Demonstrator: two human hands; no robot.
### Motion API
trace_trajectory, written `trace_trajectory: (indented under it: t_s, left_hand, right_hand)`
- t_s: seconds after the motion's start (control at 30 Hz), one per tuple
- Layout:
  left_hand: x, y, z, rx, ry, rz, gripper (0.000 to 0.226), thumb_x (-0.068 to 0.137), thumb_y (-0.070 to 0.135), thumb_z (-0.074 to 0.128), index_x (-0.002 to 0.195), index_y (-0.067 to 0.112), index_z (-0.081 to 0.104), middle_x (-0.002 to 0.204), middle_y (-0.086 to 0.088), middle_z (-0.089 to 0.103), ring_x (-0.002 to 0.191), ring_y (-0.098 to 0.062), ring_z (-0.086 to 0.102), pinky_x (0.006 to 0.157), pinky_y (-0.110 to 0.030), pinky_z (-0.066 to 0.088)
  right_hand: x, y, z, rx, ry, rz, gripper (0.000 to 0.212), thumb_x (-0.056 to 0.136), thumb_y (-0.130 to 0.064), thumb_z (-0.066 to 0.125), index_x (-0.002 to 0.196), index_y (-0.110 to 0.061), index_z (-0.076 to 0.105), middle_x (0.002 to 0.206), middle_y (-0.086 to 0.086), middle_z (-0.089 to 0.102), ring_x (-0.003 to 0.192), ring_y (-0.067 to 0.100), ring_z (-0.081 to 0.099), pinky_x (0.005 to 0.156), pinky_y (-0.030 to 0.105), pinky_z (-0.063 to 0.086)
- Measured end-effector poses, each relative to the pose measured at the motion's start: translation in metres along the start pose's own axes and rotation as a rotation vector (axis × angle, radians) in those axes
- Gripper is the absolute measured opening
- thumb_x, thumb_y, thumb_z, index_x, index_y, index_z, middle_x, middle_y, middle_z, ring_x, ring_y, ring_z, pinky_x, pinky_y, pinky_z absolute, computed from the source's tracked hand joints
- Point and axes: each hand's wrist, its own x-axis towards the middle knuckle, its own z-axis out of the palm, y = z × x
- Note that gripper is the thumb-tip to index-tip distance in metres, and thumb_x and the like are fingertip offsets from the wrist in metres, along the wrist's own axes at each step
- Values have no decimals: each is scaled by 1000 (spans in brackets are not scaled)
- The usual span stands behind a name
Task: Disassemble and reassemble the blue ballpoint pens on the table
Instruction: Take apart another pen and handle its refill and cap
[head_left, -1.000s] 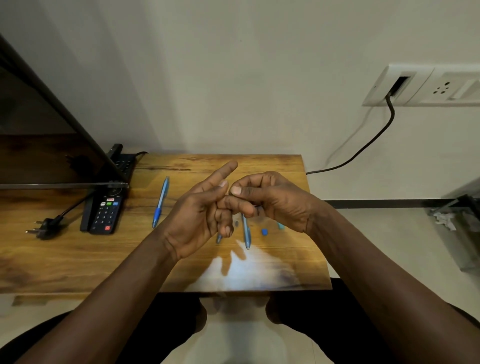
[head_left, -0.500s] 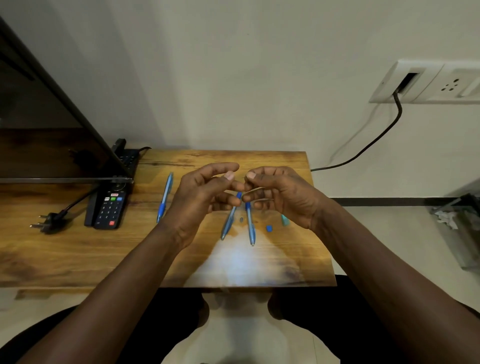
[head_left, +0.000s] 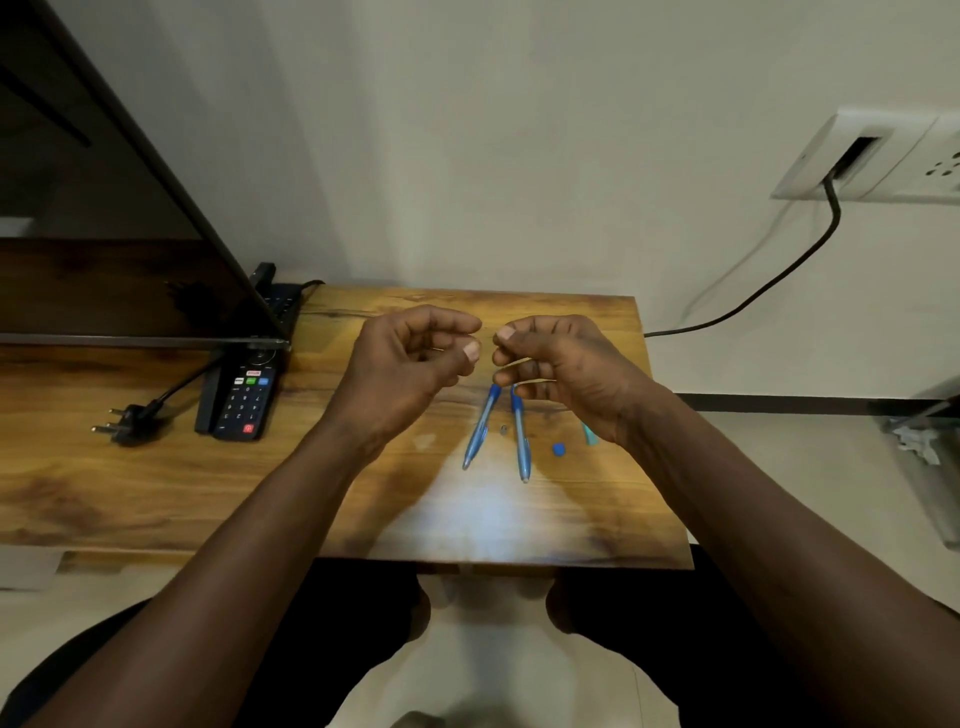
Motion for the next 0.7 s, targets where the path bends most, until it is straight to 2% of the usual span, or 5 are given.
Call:
trace_trajectory:
  t_s: [0.2, 0.3, 0.43, 0.6, 0.7]
  left_hand:
    - [-1, -11, 0, 60, -16, 88, 19, 87, 4, 82, 103, 13, 80, 93, -4, 79, 91, -16, 75, 84, -30, 61]
    - [-2, -10, 3, 87, 1, 121, 15, 87, 5, 82, 101, 9, 79, 89, -3, 79, 85, -15, 76, 78, -27, 61]
    - [-2, -9, 6, 133, 25, 154, 5, 90, 8, 79, 95, 9, 78, 82, -2, 78, 78, -18, 77, 71, -26, 61]
    - [-1, -8, 8, 101, 56, 73, 4, 96, 11, 73, 95, 8, 76, 84, -8, 78, 78, -22, 78, 71, -30, 62]
    - [1, -8, 5, 38, 77, -22, 7, 99, 15, 70, 97, 12, 76, 88, -6, 80, 82, -22, 78, 77, -37, 64]
  right_hand:
    - [0, 4, 2, 1, -11, -3, 23, 95, -25, 69, 106, -6, 73, 98, 11, 75, 85, 22, 72, 76, 35, 55]
    - [-1, 5, 2, -16, -17, -11, 27, 95, -26, 69, 107, -2, 73, 103, 15, 76, 85, 22, 71, 76, 33, 55]
    - [-3, 6, 2, -20, -4, -8, 21, 94, -25, 71, 101, -6, 74, 92, 9, 75, 85, 21, 71, 77, 34, 55]
    - [-4, 6, 1, -36, 16, 15, 24, 96, -30, 68, 101, -7, 75, 89, 6, 75, 82, 21, 71, 76, 34, 57]
    - [-4, 11, -14, -280, 181, 18, 17, 96, -27, 70, 98, -10, 74, 89, 4, 75, 85, 23, 73, 78, 38, 63]
